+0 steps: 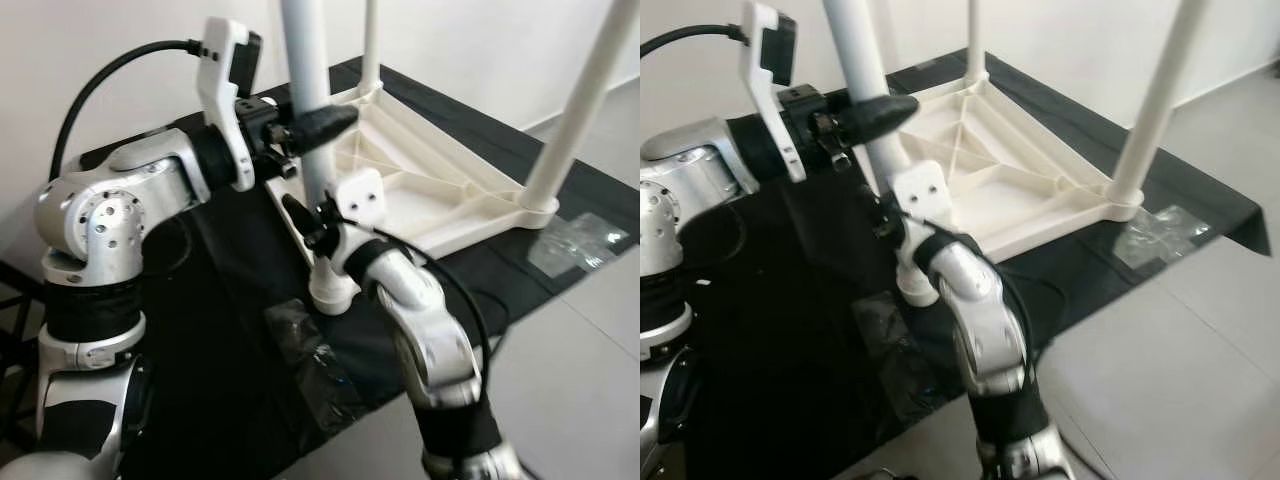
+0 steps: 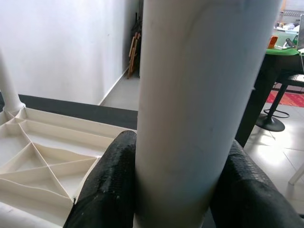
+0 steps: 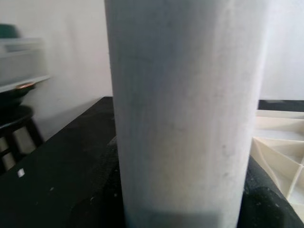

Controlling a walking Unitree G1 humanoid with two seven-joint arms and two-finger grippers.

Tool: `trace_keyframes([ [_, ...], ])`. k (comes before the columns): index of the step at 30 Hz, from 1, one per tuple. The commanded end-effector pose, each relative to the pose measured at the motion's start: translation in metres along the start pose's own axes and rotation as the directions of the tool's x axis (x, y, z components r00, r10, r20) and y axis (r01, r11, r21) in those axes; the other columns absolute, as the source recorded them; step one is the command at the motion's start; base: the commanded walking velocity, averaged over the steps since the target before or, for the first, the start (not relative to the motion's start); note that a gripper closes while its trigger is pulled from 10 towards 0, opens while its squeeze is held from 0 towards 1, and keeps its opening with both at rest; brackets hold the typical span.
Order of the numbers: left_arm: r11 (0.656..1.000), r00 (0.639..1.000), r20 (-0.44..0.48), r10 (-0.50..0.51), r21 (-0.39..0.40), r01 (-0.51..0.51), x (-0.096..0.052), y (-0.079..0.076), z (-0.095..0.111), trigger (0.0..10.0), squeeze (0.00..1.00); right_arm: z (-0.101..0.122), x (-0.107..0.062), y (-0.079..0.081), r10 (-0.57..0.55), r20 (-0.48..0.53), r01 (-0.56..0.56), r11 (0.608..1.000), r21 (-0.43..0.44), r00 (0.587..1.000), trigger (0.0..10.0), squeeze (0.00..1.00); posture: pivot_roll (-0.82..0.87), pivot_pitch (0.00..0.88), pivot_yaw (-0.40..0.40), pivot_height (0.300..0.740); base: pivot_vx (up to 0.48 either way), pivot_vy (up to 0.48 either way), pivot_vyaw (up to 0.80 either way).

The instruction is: Building children table

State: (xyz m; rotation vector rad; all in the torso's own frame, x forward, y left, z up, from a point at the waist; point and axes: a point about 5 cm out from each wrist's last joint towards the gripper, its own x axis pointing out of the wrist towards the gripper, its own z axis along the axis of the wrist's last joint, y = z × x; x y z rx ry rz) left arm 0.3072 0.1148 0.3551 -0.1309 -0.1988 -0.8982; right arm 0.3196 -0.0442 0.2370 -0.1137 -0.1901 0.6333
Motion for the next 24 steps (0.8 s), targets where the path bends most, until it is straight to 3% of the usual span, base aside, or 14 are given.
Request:
trace_keyframes([
  [1, 0.999, 0.999, -0.026, 0.024, -0.041, -0.025, -0.004, 0.007, -0.008, 0.0, 0.0, -0.013, 0.001, 0.001, 0.021, -0.054, -0.019, 0.999, 0.038, 0.998, 10.0, 0.0, 0.03, 0.127, 0.075, 0.74, 0.0, 0.0, 0.0],
  [3, 0.999, 0.999, -0.027, 0.021, -0.043, -0.023, -0.004, 0.007, -0.008, 0.0, 0.0, -0.01, 0.002, 0.001, 0.058, -0.041, -0.057, 0.998, 0.032, 0.998, 10.0, 0.04, 0.03, 0.127, 0.075, 0.74, 0.0, 0.0, 0.0],
  [4, 0.999, 0.999, -0.028, 0.018, -0.044, -0.019, -0.004, 0.006, -0.008, 0.0, 0.0, -0.006, 0.004, -0.002, 0.112, -0.019, -0.111, 0.993, 0.036, 0.994, 10.0, 1.0, 0.03, 0.127, 0.075, 0.74, 0.0, 0.0, 0.0],
  [5, 0.999, 0.999, -0.03, 0.015, -0.046, -0.016, -0.003, 0.006, -0.009, 0.0, 0.0, -0.003, 0.005, -0.004, 0.191, -0.004, -0.191, 0.981, 0.038, 0.982, 10.0, 1.0, 0.03, 0.128, 0.074, 0.74, 0.0, 0.0, 0.0],
  [6, 0.999, 0.999, -0.03, 0.015, -0.046, -0.016, -0.003, 0.006, -0.009, 0.0, 0.0, -0.003, 0.005, -0.004, 0.191, -0.004, -0.191, 0.981, 0.038, 0.982, 10.0, 1.0, 0.03, 0.128, 0.074, 0.74, 0.0, 0.0, 0.0],
  [8, 0.999, 0.999, -0.034, 0.004, -0.047, -0.006, -0.002, 0.002, -0.011, 0.0, 0.0, 0.01, 0.014, -0.027, 0.457, -0.005, -0.455, 0.886, -0.091, 0.889, 10.0, 1.0, 0.04, 0.132, 0.065, 0.74, 0.0, 0.0, 0.0],
  [9, 0.999, 0.999, -0.034, 0.004, -0.047, -0.006, -0.002, 0.002, -0.011, 0.0, 0.0, 0.01, 0.014, -0.027, 0.457, -0.005, -0.455, 0.886, -0.091, 0.889, 10.0, 1.0, 0.04, 0.132, 0.065, 0.74, 0.0, 0.0, 0.0],
  [10, 0.999, 0.999, -0.036, -0.001, -0.047, -0.001, -0.002, 0.0, -0.011, 0.0, 0.0, 0.02, 0.019, -0.043, 0.613, -0.031, -0.611, 0.78, -0.136, 0.789, 10.0, 1.0, 0.06, 0.141, 0.061, 0.74, 0.0, 0.0, 0.0],
  [11, 0.999, 0.999, -0.037, -0.002, -0.047, 0.001, -0.002, -0.001, -0.011, 0.0, 0.0, 0.023, 0.021, -0.045, 0.654, -0.035, -0.653, 0.747, -0.125, 0.756, 10.0, 0.85, 0.06, 0.142, 0.06, 0.74, 0.0, 0.0, 0.0],
  [13, 0.999, 0.999, -0.038, -0.003, -0.047, 0.001, -0.002, -0.001, -0.011, 0.0, 0.0, 0.024, 0.022, -0.047, 0.679, -0.036, -0.678, 0.725, -0.117, 0.733, 10.0, 0.85, 0.06, 0.142, 0.06, 0.74, 0.0, 0.0, 0.0],
  [14, 0.999, 0.999, -0.039, -0.004, -0.047, 0.002, -0.002, -0.002, -0.011, 0.0, 0.0, 0.027, 0.024, -0.049, 0.691, -0.04, -0.691, 0.716, -0.102, 0.722, 10.0, 0.0, 0.08, 0.149, 0.054, 0.74, 0.0, 0.0, 0.0],
  [22, 0.999, 0.999, -0.043, -0.006, -0.049, 0.004, -0.004, -0.004, -0.012, 0.0, 0.0, 0.021, 0.036, -0.051, 0.691, -0.117, -0.7, 0.707, -0.096, 0.714, 10.0, 0.0, 0.09, 0.158, 0.051, 0.74, 0.0, 0.0, 0.0],
  [23, 0.999, 0.999, -0.044, -0.006, -0.05, 0.003, -0.004, -0.004, -0.012, 0.0, 0.0, 0.016, 0.038, -0.049, 0.696, -0.134, -0.707, 0.702, -0.086, 0.706, 6.4, 0.0, 0.09, 0.163, 0.051, 0.74, 0.0, 0.0, 0.0],
  [24, 0.999, 0.999, -0.045, -0.006, -0.051, 0.004, -0.004, -0.005, -0.013, 0.0, 0.0, 0.012, 0.038, -0.048, 0.709, -0.141, -0.722, 0.688, -0.076, 0.69, 0.0, 0.0, 0.09, 0.163, 0.051, 0.74, 0.0, 0.0, 0.0],
])
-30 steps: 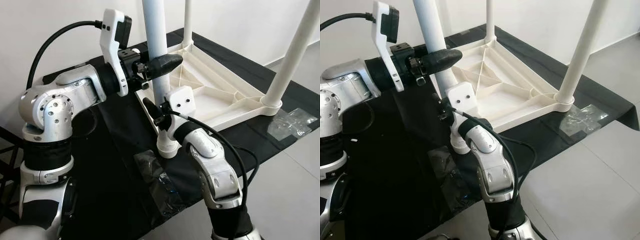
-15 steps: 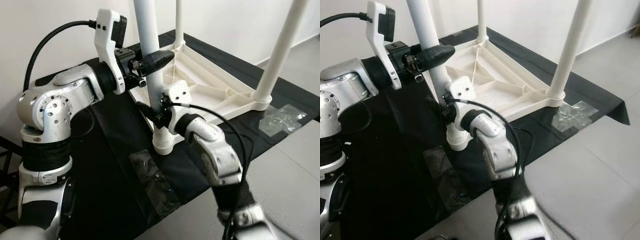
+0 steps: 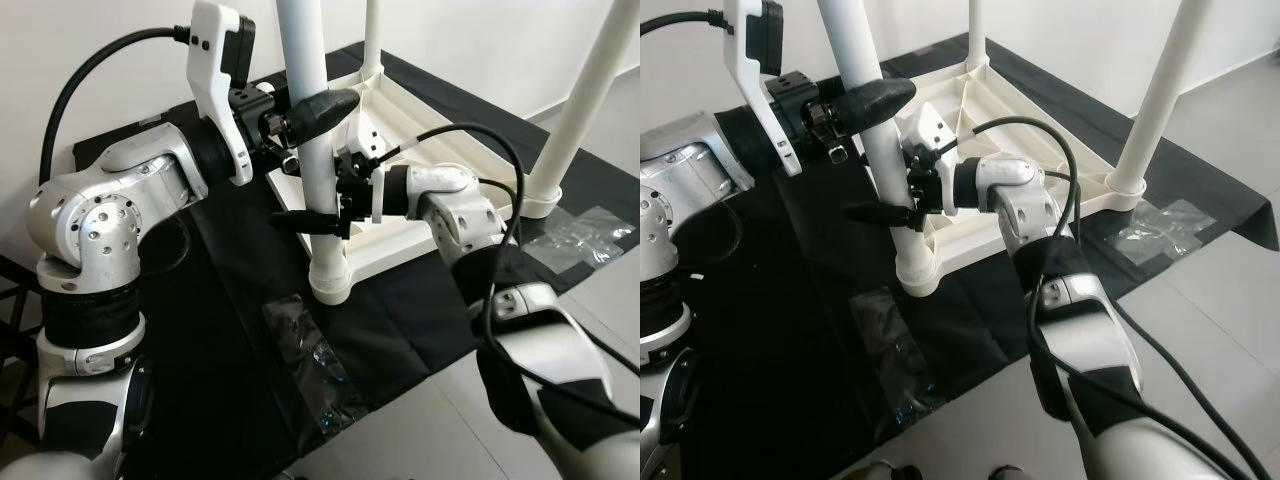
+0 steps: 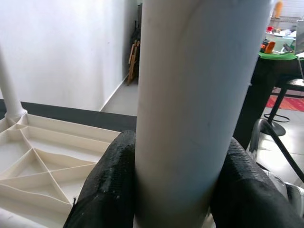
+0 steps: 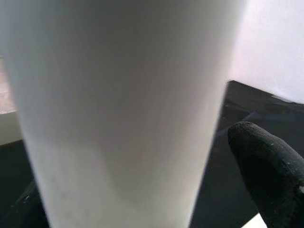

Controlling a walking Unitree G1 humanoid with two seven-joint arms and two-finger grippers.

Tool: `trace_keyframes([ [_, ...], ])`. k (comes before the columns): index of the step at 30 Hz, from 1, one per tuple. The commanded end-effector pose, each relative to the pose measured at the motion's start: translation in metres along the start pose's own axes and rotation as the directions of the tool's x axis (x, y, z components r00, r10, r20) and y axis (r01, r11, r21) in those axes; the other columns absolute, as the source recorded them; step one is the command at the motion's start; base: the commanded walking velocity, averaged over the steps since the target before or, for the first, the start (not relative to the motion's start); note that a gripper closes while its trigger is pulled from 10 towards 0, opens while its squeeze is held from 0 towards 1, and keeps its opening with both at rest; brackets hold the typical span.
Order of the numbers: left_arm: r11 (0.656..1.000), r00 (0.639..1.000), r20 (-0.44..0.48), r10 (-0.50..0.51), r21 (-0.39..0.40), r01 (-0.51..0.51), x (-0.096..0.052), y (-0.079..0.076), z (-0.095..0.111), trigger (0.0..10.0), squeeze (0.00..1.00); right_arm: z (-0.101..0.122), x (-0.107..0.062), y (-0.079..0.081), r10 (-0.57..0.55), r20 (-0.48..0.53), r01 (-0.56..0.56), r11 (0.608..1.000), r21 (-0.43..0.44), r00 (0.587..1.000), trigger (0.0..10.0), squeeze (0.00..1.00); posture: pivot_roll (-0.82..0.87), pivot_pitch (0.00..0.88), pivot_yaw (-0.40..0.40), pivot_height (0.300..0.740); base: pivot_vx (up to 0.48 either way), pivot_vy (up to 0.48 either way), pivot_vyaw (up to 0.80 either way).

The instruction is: Building children table

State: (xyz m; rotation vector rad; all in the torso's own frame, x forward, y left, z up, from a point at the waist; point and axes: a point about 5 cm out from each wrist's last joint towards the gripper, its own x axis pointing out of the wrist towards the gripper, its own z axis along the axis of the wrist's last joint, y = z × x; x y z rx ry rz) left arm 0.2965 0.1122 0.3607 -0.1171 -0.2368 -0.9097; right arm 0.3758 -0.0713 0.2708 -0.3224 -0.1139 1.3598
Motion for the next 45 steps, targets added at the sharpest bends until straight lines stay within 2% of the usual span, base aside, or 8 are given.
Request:
trace_keyframes([
  [1, 0.997, 0.997, -0.072, 0.008, -0.077, -0.014, -0.002, 0.005, -0.019, 0.0, 0.0, -0.006, 0.013, 0.005, 0.058, -0.036, -0.059, 0.998, -0.003, 0.998, 0.0, 0.0, 0.09, 0.163, 0.051, 0.74, 0.0, 0.0, 0.0],
  [10, 0.997, 0.997, -0.074, 0.011, -0.074, -0.016, -0.002, 0.004, -0.018, 0.0, 0.0, -0.012, 0.013, 0.008, 0.132, -0.005, -0.132, 0.991, 0.026, 0.991, 0.0, 0.0, 0.09, 0.162, 0.051, 0.74, 0.0, 0.0, 0.0],
  [17, 0.999, 0.996, -0.087, 0.032, -0.02, -0.034, -0.001, 0.004, -0.018, 10.0, 0.0, -0.018, 0.009, 0.007, 0.114, 0.015, -0.115, 0.993, 0.037, 0.993, 0.0, 0.0, 0.08, 0.156, 0.057, 0.74, 0.0, 0.0, 0.0],
  [19, 0.999, 0.998, -0.059, 0.039, -0.018, -0.04, 0.0, 0.006, -0.016, 10.0, 1.0, -0.024, 0.003, 0.007, 0.07, 0.028, -0.071, 0.997, 0.043, 0.997, 0.0, 0.0, 0.07, 0.153, 0.063, 0.74, 0.0, 0.0, 0.0],
  [33, 0.996, 0.998, -0.002, 0.063, -0.067, -0.063, 0.001, 0.013, -0.006, 10.0, 1.0, -0.048, -0.002, 0.023, -0.228, 0.003, 0.226, 0.968, 0.105, 0.974, 0.0, 0.0, 0.04, 0.163, 0.058, 0.74, 0.0, 0.0, 0.0],
  [37, 0.992, 0.996, -0.002, 0.087, -0.089, -0.087, -0.001, 0.018, -0.009, 10.0, 1.0, -0.096, -0.007, 0.045, -0.762, -0.256, 0.804, 0.555, 0.216, 0.595, 0.0, 0.0, 0.02, 0.163, 0.052, 0.74, 0.0, 0.0, 0.0],
  [38, 0.991, 0.996, -0.002, 0.092, -0.092, -0.092, 0.0, 0.019, -0.011, 10.0, 0.0, -0.108, -0.006, 0.066, -0.798, -0.315, 0.857, 0.472, 0.206, 0.515, 0.0, 0.0, 0.03, 0.166, 0.058, 0.74, 0.0, 0.0, 0.0],
  [45, 0.991, 0.997, 0.004, 0.083, -0.105, -0.082, 0.001, 0.018, -0.013, 10.0, 0.0, -0.107, 0.013, 0.091, -0.775, -0.308, 0.833, 0.488, 0.261, 0.551, 0.0, 0.0, 0.02, 0.148, 0.065, 0.74, 0.0, 0.0, 0.0],
])
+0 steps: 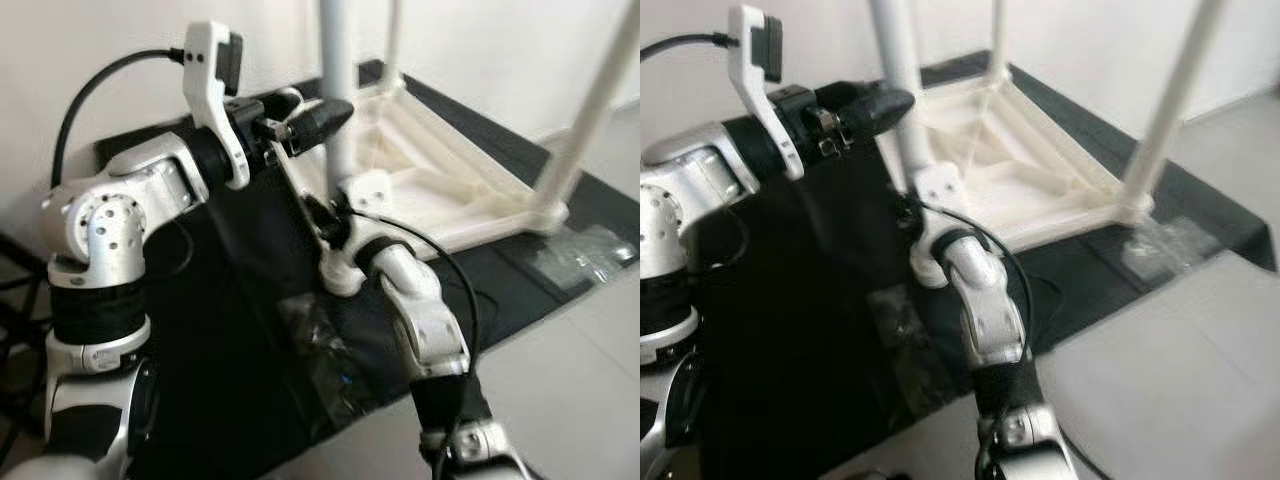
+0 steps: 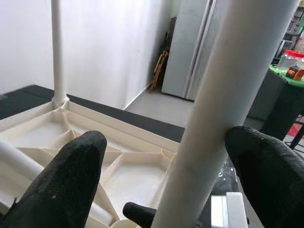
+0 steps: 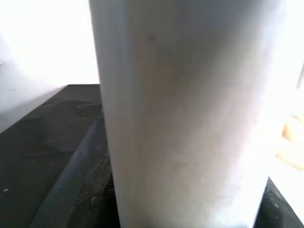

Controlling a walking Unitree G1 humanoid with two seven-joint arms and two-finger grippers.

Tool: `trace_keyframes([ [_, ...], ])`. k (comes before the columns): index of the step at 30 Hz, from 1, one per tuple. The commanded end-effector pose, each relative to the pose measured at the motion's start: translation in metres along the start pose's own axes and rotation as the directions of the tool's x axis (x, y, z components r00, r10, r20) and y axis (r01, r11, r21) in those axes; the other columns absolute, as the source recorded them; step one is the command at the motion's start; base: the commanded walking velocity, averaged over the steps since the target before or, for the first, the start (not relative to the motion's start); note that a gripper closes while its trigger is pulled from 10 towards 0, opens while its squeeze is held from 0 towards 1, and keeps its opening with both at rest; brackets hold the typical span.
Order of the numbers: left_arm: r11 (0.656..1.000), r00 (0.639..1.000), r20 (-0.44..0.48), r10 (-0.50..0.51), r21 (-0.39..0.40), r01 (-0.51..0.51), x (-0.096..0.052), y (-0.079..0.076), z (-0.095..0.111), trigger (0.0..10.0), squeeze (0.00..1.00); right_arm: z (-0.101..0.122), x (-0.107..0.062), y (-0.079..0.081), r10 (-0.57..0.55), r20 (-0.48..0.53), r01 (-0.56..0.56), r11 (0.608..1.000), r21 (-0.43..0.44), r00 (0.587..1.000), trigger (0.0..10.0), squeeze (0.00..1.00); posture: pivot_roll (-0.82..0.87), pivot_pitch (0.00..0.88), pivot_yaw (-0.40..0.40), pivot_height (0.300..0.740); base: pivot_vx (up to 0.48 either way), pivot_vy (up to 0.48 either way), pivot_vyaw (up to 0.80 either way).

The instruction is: Building children table

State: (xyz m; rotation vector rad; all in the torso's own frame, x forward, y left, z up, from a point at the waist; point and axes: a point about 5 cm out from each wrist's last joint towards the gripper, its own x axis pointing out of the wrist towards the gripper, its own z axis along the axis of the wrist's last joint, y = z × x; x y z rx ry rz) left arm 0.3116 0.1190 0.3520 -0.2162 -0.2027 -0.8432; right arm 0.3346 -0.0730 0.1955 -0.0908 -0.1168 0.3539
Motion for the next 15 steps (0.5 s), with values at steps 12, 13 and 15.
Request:
trace_keyframes([
  [12, 0.994, 0.994, 0.006, 0.108, 0.006, -0.108, -0.037, 0.015, -0.014, 10.0, 0.0, -0.023, -0.002, 0.023, 0.065, -0.154, -0.049, 0.993, 0.106, 0.986, 10.0, 1.0, 0.02, 0.115, 0.034, 0.74, 0.0, 0.0, 0.0],
  [13, 0.988, 0.989, 0.002, 0.151, 0.019, -0.151, -0.045, 0.02, -0.016, 10.0, 0.0, -0.017, -0.002, 0.023, 0.06, -0.135, -0.046, 0.993, 0.11, 0.989, 10.0, 1.0, 0.02, 0.114, 0.033, 0.74, 0.0, 0.0, 0.0],
  [15, 0.98, 0.981, -0.001, 0.195, 0.026, -0.195, -0.055, 0.026, -0.019, 10.0, 0.0, -0.01, 0.0, 0.021, 0.072, -0.102, -0.059, 0.99, 0.124, 0.992, 10.0, 1.0, 0.02, 0.114, 0.031, 0.74, 0.0, 0.0, 0.0],
])
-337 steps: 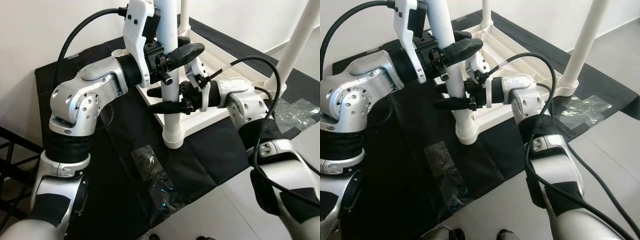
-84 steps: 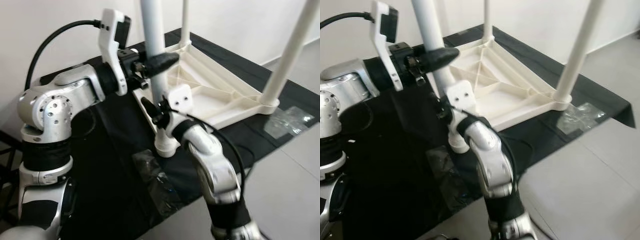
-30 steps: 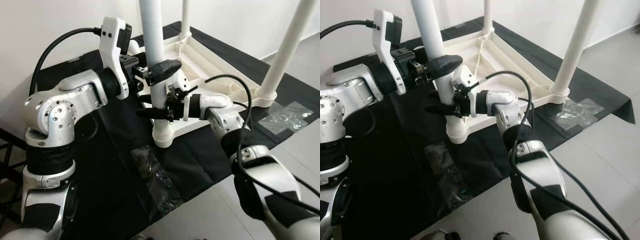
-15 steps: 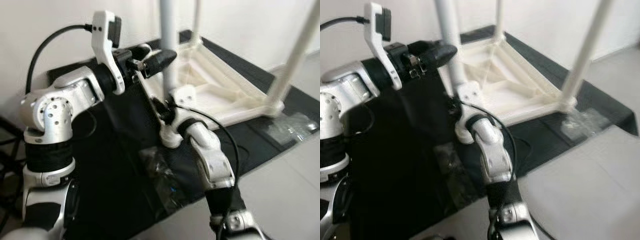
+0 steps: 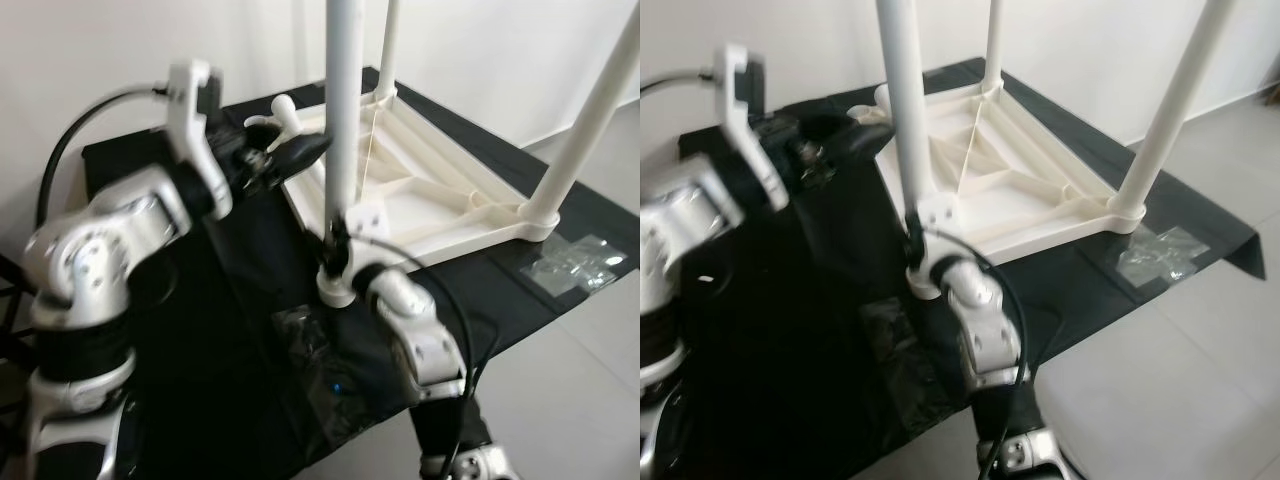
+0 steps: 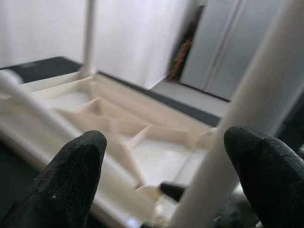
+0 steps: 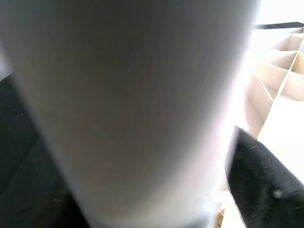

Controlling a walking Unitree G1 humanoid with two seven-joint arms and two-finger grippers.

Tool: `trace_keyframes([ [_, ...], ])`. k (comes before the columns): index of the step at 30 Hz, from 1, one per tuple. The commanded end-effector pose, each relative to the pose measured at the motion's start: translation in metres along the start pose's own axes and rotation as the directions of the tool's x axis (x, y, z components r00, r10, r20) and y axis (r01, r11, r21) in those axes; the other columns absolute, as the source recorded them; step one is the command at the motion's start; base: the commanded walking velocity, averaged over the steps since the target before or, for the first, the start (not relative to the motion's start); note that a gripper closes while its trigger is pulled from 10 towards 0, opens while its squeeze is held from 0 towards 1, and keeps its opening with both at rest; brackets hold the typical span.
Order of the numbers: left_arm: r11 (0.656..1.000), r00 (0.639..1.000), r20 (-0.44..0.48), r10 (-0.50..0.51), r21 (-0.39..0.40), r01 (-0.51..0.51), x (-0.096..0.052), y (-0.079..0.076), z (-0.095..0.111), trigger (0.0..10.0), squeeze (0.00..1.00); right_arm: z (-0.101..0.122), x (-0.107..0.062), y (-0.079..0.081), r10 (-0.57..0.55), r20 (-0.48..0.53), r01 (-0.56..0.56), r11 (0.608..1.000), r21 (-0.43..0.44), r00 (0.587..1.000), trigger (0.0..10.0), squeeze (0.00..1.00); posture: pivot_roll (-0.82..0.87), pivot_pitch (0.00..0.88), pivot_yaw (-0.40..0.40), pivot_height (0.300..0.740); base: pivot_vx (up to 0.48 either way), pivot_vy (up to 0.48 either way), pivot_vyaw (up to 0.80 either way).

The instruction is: Building children table

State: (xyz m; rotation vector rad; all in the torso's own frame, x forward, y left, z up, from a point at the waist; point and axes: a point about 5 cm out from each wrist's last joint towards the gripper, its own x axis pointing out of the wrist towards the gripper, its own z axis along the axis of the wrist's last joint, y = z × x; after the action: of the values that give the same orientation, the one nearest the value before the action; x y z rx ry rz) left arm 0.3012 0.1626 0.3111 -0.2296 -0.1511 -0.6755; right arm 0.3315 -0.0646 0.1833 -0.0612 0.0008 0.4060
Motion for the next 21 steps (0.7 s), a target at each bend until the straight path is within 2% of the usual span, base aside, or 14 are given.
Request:
trace_keyframes([
  [1, 0.997, 0.997, 0.031, 0.065, 0.033, -0.066, -0.015, 0.008, 0.005, 10.0, 0.0, 0.008, 0.001, 0.011, 0.048, 0.036, -0.051, 0.995, 0.088, 0.998, 10.0, 1.0, 0.02, 0.113, 0.031, 0.74, 0.0, 0.0, 0.0],
  [2, 0.992, 0.992, 0.039, 0.123, 0.03, -0.124, -0.027, 0.015, 0.002, 10.0, 0.0, 0.019, 0.001, 0.012, 0.128, 0.087, -0.137, 0.986, 0.096, 0.988, 10.0, 1.0, 0.02, 0.116, 0.028, 0.74, 0.0, 0.0, 0.0],
  [5, 0.989, 0.989, 0.041, 0.142, 0.031, -0.143, -0.031, 0.017, 0.001, 10.0, 0.0, 0.023, 0.0, 0.012, 0.163, 0.101, -0.173, 0.981, 0.09, 0.981, 10.0, 1.0, 0.02, 0.117, 0.027, 0.74, 0.0, 0.0, 0.0],
  [6, 0.977, 0.976, 0.044, 0.213, 0.024, -0.214, -0.046, 0.023, -0.004, 10.0, 0.0, 0.035, -0.004, 0.017, 0.377, 0.141, -0.388, 0.92, 0.059, 0.915, 10.0, 0.68, 0.02, 0.123, 0.029, 0.74, 0.0, 0.0, 0.0],
  [9, 0.977, 0.976, 0.044, 0.213, 0.024, -0.214, -0.046, 0.023, -0.004, 10.0, 0.0, 0.035, -0.004, 0.017, 0.377, 0.141, -0.388, 0.92, 0.059, 0.915, 10.0, 0.68, 0.02, 0.123, 0.029, 0.74, 0.0, 0.0, 0.0],
  [10, 0.97, 0.97, 0.041, 0.241, 0.025, -0.242, -0.052, 0.025, -0.008, 10.0, 0.0, 0.038, -0.009, 0.019, 0.491, 0.142, -0.5, 0.865, 0.036, 0.86, 10.0, 0.0, 0.02, 0.123, 0.029, 0.74, 0.0, 0.0, 0.0],
  [11, 0.963, 0.963, 0.037, 0.267, 0.016, -0.268, -0.057, 0.026, -0.013, 10.0, 0.0, 0.04, -0.012, 0.018, 0.581, 0.126, -0.584, 0.812, -0.017, 0.804, 10.0, 0.0, 0.02, 0.126, 0.028, 0.74, 0.0, 0.0, 0.0],
  [12, 0.951, 0.951, 0.023, 0.309, 0.008, -0.31, -0.065, 0.027, -0.024, 10.0, 0.0, 0.041, -0.013, 0.009, 0.655, 0.087, -0.65, 0.755, -0.082, 0.75, 10.0, 0.0, 0.02, 0.134, 0.023, 0.74, 0.0, 0.0, 0.0],
  [13, 0.951, 0.951, 0.023, 0.309, 0.008, -0.31, -0.065, 0.027, -0.024, 10.0, 0.0, 0.041, -0.013, 0.009, 0.655, 0.087, -0.65, 0.755, -0.082, 0.75, 10.0, 0.0, 0.02, 0.134, 0.023, 0.74, 0.0, 0.0, 0.0],
  [15, 0.929, 0.929, -0.006, 0.37, -0.009, -0.37, -0.076, 0.026, -0.042, 10.0, 0.0, 0.046, -0.011, -0.008, 0.712, 0.044, -0.7, 0.699, -0.145, 0.701, 10.0, 0.0, 0.03, 0.139, 0.022, 0.74, 0.0, 0.0, 0.0],
  [16, 0.925, 0.925, -0.034, 0.379, -0.013, -0.38, -0.082, 0.02, -0.055, 10.0, 0.0, 0.053, -0.006, -0.015, 0.725, 0.047, -0.712, 0.685, -0.157, 0.687, 10.0, 0.0, 0.03, 0.146, 0.019, 0.74, 0.0, 0.0, 0.0],
  [18, 0.925, 0.925, -0.034, 0.379, -0.013, -0.38, -0.082, 0.02, -0.055, 10.0, 0.0, 0.053, -0.006, -0.015, 0.725, 0.047, -0.712, 0.685, -0.157, 0.687, 10.0, 0.0, 0.03, 0.146, 0.019, 0.74, 0.0, 0.0, 0.0],
  [20, 0.929, 0.926, -0.073, 0.371, 0.01, -0.371, -0.09, 0.009, -0.072, 10.0, 0.0, 0.063, 0.001, -0.022, 0.747, 0.05, -0.729, 0.659, -0.182, 0.663, 10.0, 0.0, 0.04, 0.152, 0.014, 0.74, 0.0, 0.0, 0.0],
  [21, 0.929, 0.926, -0.073, 0.371, 0.01, -0.371, -0.09, 0.009, -0.072, 10.0, 0.0, 0.063, 0.001, -0.022, 0.747, 0.05, -0.729, 0.659, -0.182, 0.663, 10.0, 0.0, 0.04, 0.152, 0.014, 0.74, 0.0, 0.0, 0.0],
])
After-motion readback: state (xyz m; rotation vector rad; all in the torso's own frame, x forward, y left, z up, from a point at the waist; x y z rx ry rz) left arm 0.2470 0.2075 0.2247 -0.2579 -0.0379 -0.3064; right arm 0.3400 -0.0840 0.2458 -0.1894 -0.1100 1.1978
